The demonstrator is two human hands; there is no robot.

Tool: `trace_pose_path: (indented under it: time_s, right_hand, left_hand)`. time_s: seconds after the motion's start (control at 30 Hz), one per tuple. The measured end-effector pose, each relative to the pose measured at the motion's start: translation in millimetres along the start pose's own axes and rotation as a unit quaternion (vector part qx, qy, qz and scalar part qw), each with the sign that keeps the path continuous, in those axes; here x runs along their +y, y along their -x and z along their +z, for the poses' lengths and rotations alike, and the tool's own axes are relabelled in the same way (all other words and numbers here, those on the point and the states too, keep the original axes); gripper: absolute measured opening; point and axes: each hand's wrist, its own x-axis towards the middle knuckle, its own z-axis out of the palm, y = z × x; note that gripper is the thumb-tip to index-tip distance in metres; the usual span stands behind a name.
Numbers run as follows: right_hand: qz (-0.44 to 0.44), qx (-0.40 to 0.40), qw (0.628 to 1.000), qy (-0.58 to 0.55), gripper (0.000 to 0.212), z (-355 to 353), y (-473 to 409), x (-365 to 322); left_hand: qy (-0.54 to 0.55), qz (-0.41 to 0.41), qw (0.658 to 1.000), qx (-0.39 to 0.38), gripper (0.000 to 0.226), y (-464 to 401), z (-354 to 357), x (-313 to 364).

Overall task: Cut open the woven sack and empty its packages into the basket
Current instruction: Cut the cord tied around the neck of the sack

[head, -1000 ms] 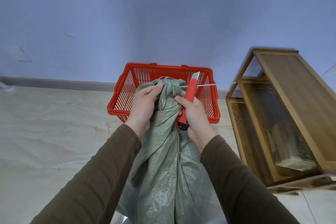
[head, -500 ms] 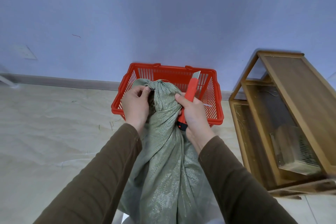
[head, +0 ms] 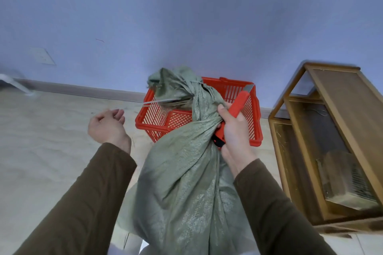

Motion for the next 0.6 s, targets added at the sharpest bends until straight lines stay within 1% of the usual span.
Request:
trace_pose_path:
  time_s: [0.03,0.07,0.1,0.13,0.17,0.2,0.23,0.27,0.3,0.33,0.37,0.4,0.43,0.47,0.5,0.53,0.57,0.6]
  right_hand:
    - [-0.001,0.004,1.000,0.001,0.015,-0.1,-0.8,0.9]
    - [0.001,0.006,1.000,0.001,0.014,-0.3,-1.2,1.9]
    - [0.003,0.007,1.000,-0.004,0.014,-0.9,-0.9,2.7]
    - [0.006,0.008,1.000,-0.013,0.014,-0.3,-0.1,3.5]
    - [0.004,0.012,1.000,-0.022,0.014,0.5,0.5,3.8]
    - [-0.002,0.019,0.999,-0.030,0.014,1.4,0.9,3.6]
    - [-0.011,0.031,0.999,-0.038,0.014,1.9,1.0,2.7]
    - [-0.022,0.045,0.998,-0.044,0.013,2.2,0.9,1.6]
    - [-0.036,0.061,0.996,-0.048,0.013,1.7,1.1,0.1]
    - [-0.048,0.076,0.995,-0.052,0.013,0.7,1.1,-1.4]
    - [-0.056,0.093,0.992,-0.061,0.013,-1.0,1.0,-3.1]
    - [-0.061,0.106,0.990,-0.073,0.014,-2.7,0.0,-4.5]
    - [-0.064,0.115,0.988,-0.086,0.014,-4.9,-1.1,-6.2]
    - [-0.066,0.118,0.987,-0.092,0.015,-6.3,-2.1,-6.9]
    - [-0.062,0.111,0.988,-0.091,0.016,-6.2,-2.3,-6.8]
    - [-0.050,0.092,0.991,-0.082,0.015,-3.9,-1.7,-5.5]
    - [-0.032,0.066,0.995,-0.067,0.014,-0.2,-0.6,-3.2]
    - [-0.013,0.038,0.998,-0.050,0.014,4.5,0.8,-0.4]
  left_hand:
    - [0.039,-0.019,0.999,0.019,0.021,-6.2,-8.0,3.1]
    - [0.081,-0.048,0.995,0.020,0.028,-12.5,-16.5,5.2]
    - [0.111,-0.087,0.990,0.001,0.036,-17.9,-25.6,6.9]
    - [0.114,-0.122,0.986,-0.026,0.042,-23.8,-33.2,6.9]
    - [0.093,-0.144,0.985,-0.031,0.044,-31.3,-37.6,4.4]
    - [0.047,-0.148,0.988,-0.012,0.045,-33.1,-41.2,5.1]
    - [-0.053,-0.129,0.990,0.017,0.046,-29.3,-49.6,8.4]
    - [-0.206,-0.077,0.975,0.023,0.046,-29.8,-58.3,9.4]
    - [-0.287,-0.068,0.955,0.032,0.045,-26.5,-63.7,10.3]
    - [-0.306,-0.057,0.950,0.033,0.044,-27.6,-69.1,7.6]
    - [-0.304,-0.063,0.950,0.037,0.042,-28.7,-71.7,6.2]
    - [-0.281,-0.089,0.954,0.055,0.041,-33.2,-72.3,2.4]
    - [-0.207,-0.119,0.970,0.045,0.042,-35.7,-73.8,-0.3]
    - [-0.093,-0.166,0.980,0.051,0.043,-39.9,-71.9,-2.9]
    - [-0.041,-0.153,0.987,0.017,0.044,-38.0,-69.1,-4.6]
    - [-0.017,-0.151,0.988,-0.013,0.042,-32.4,-65.7,-3.4]
    - [-0.056,-0.120,0.991,-0.023,0.035,-30.0,-62.9,-4.8]
    - [-0.056,-0.114,0.992,-0.025,0.026,-23.6,-49.1,-3.0]
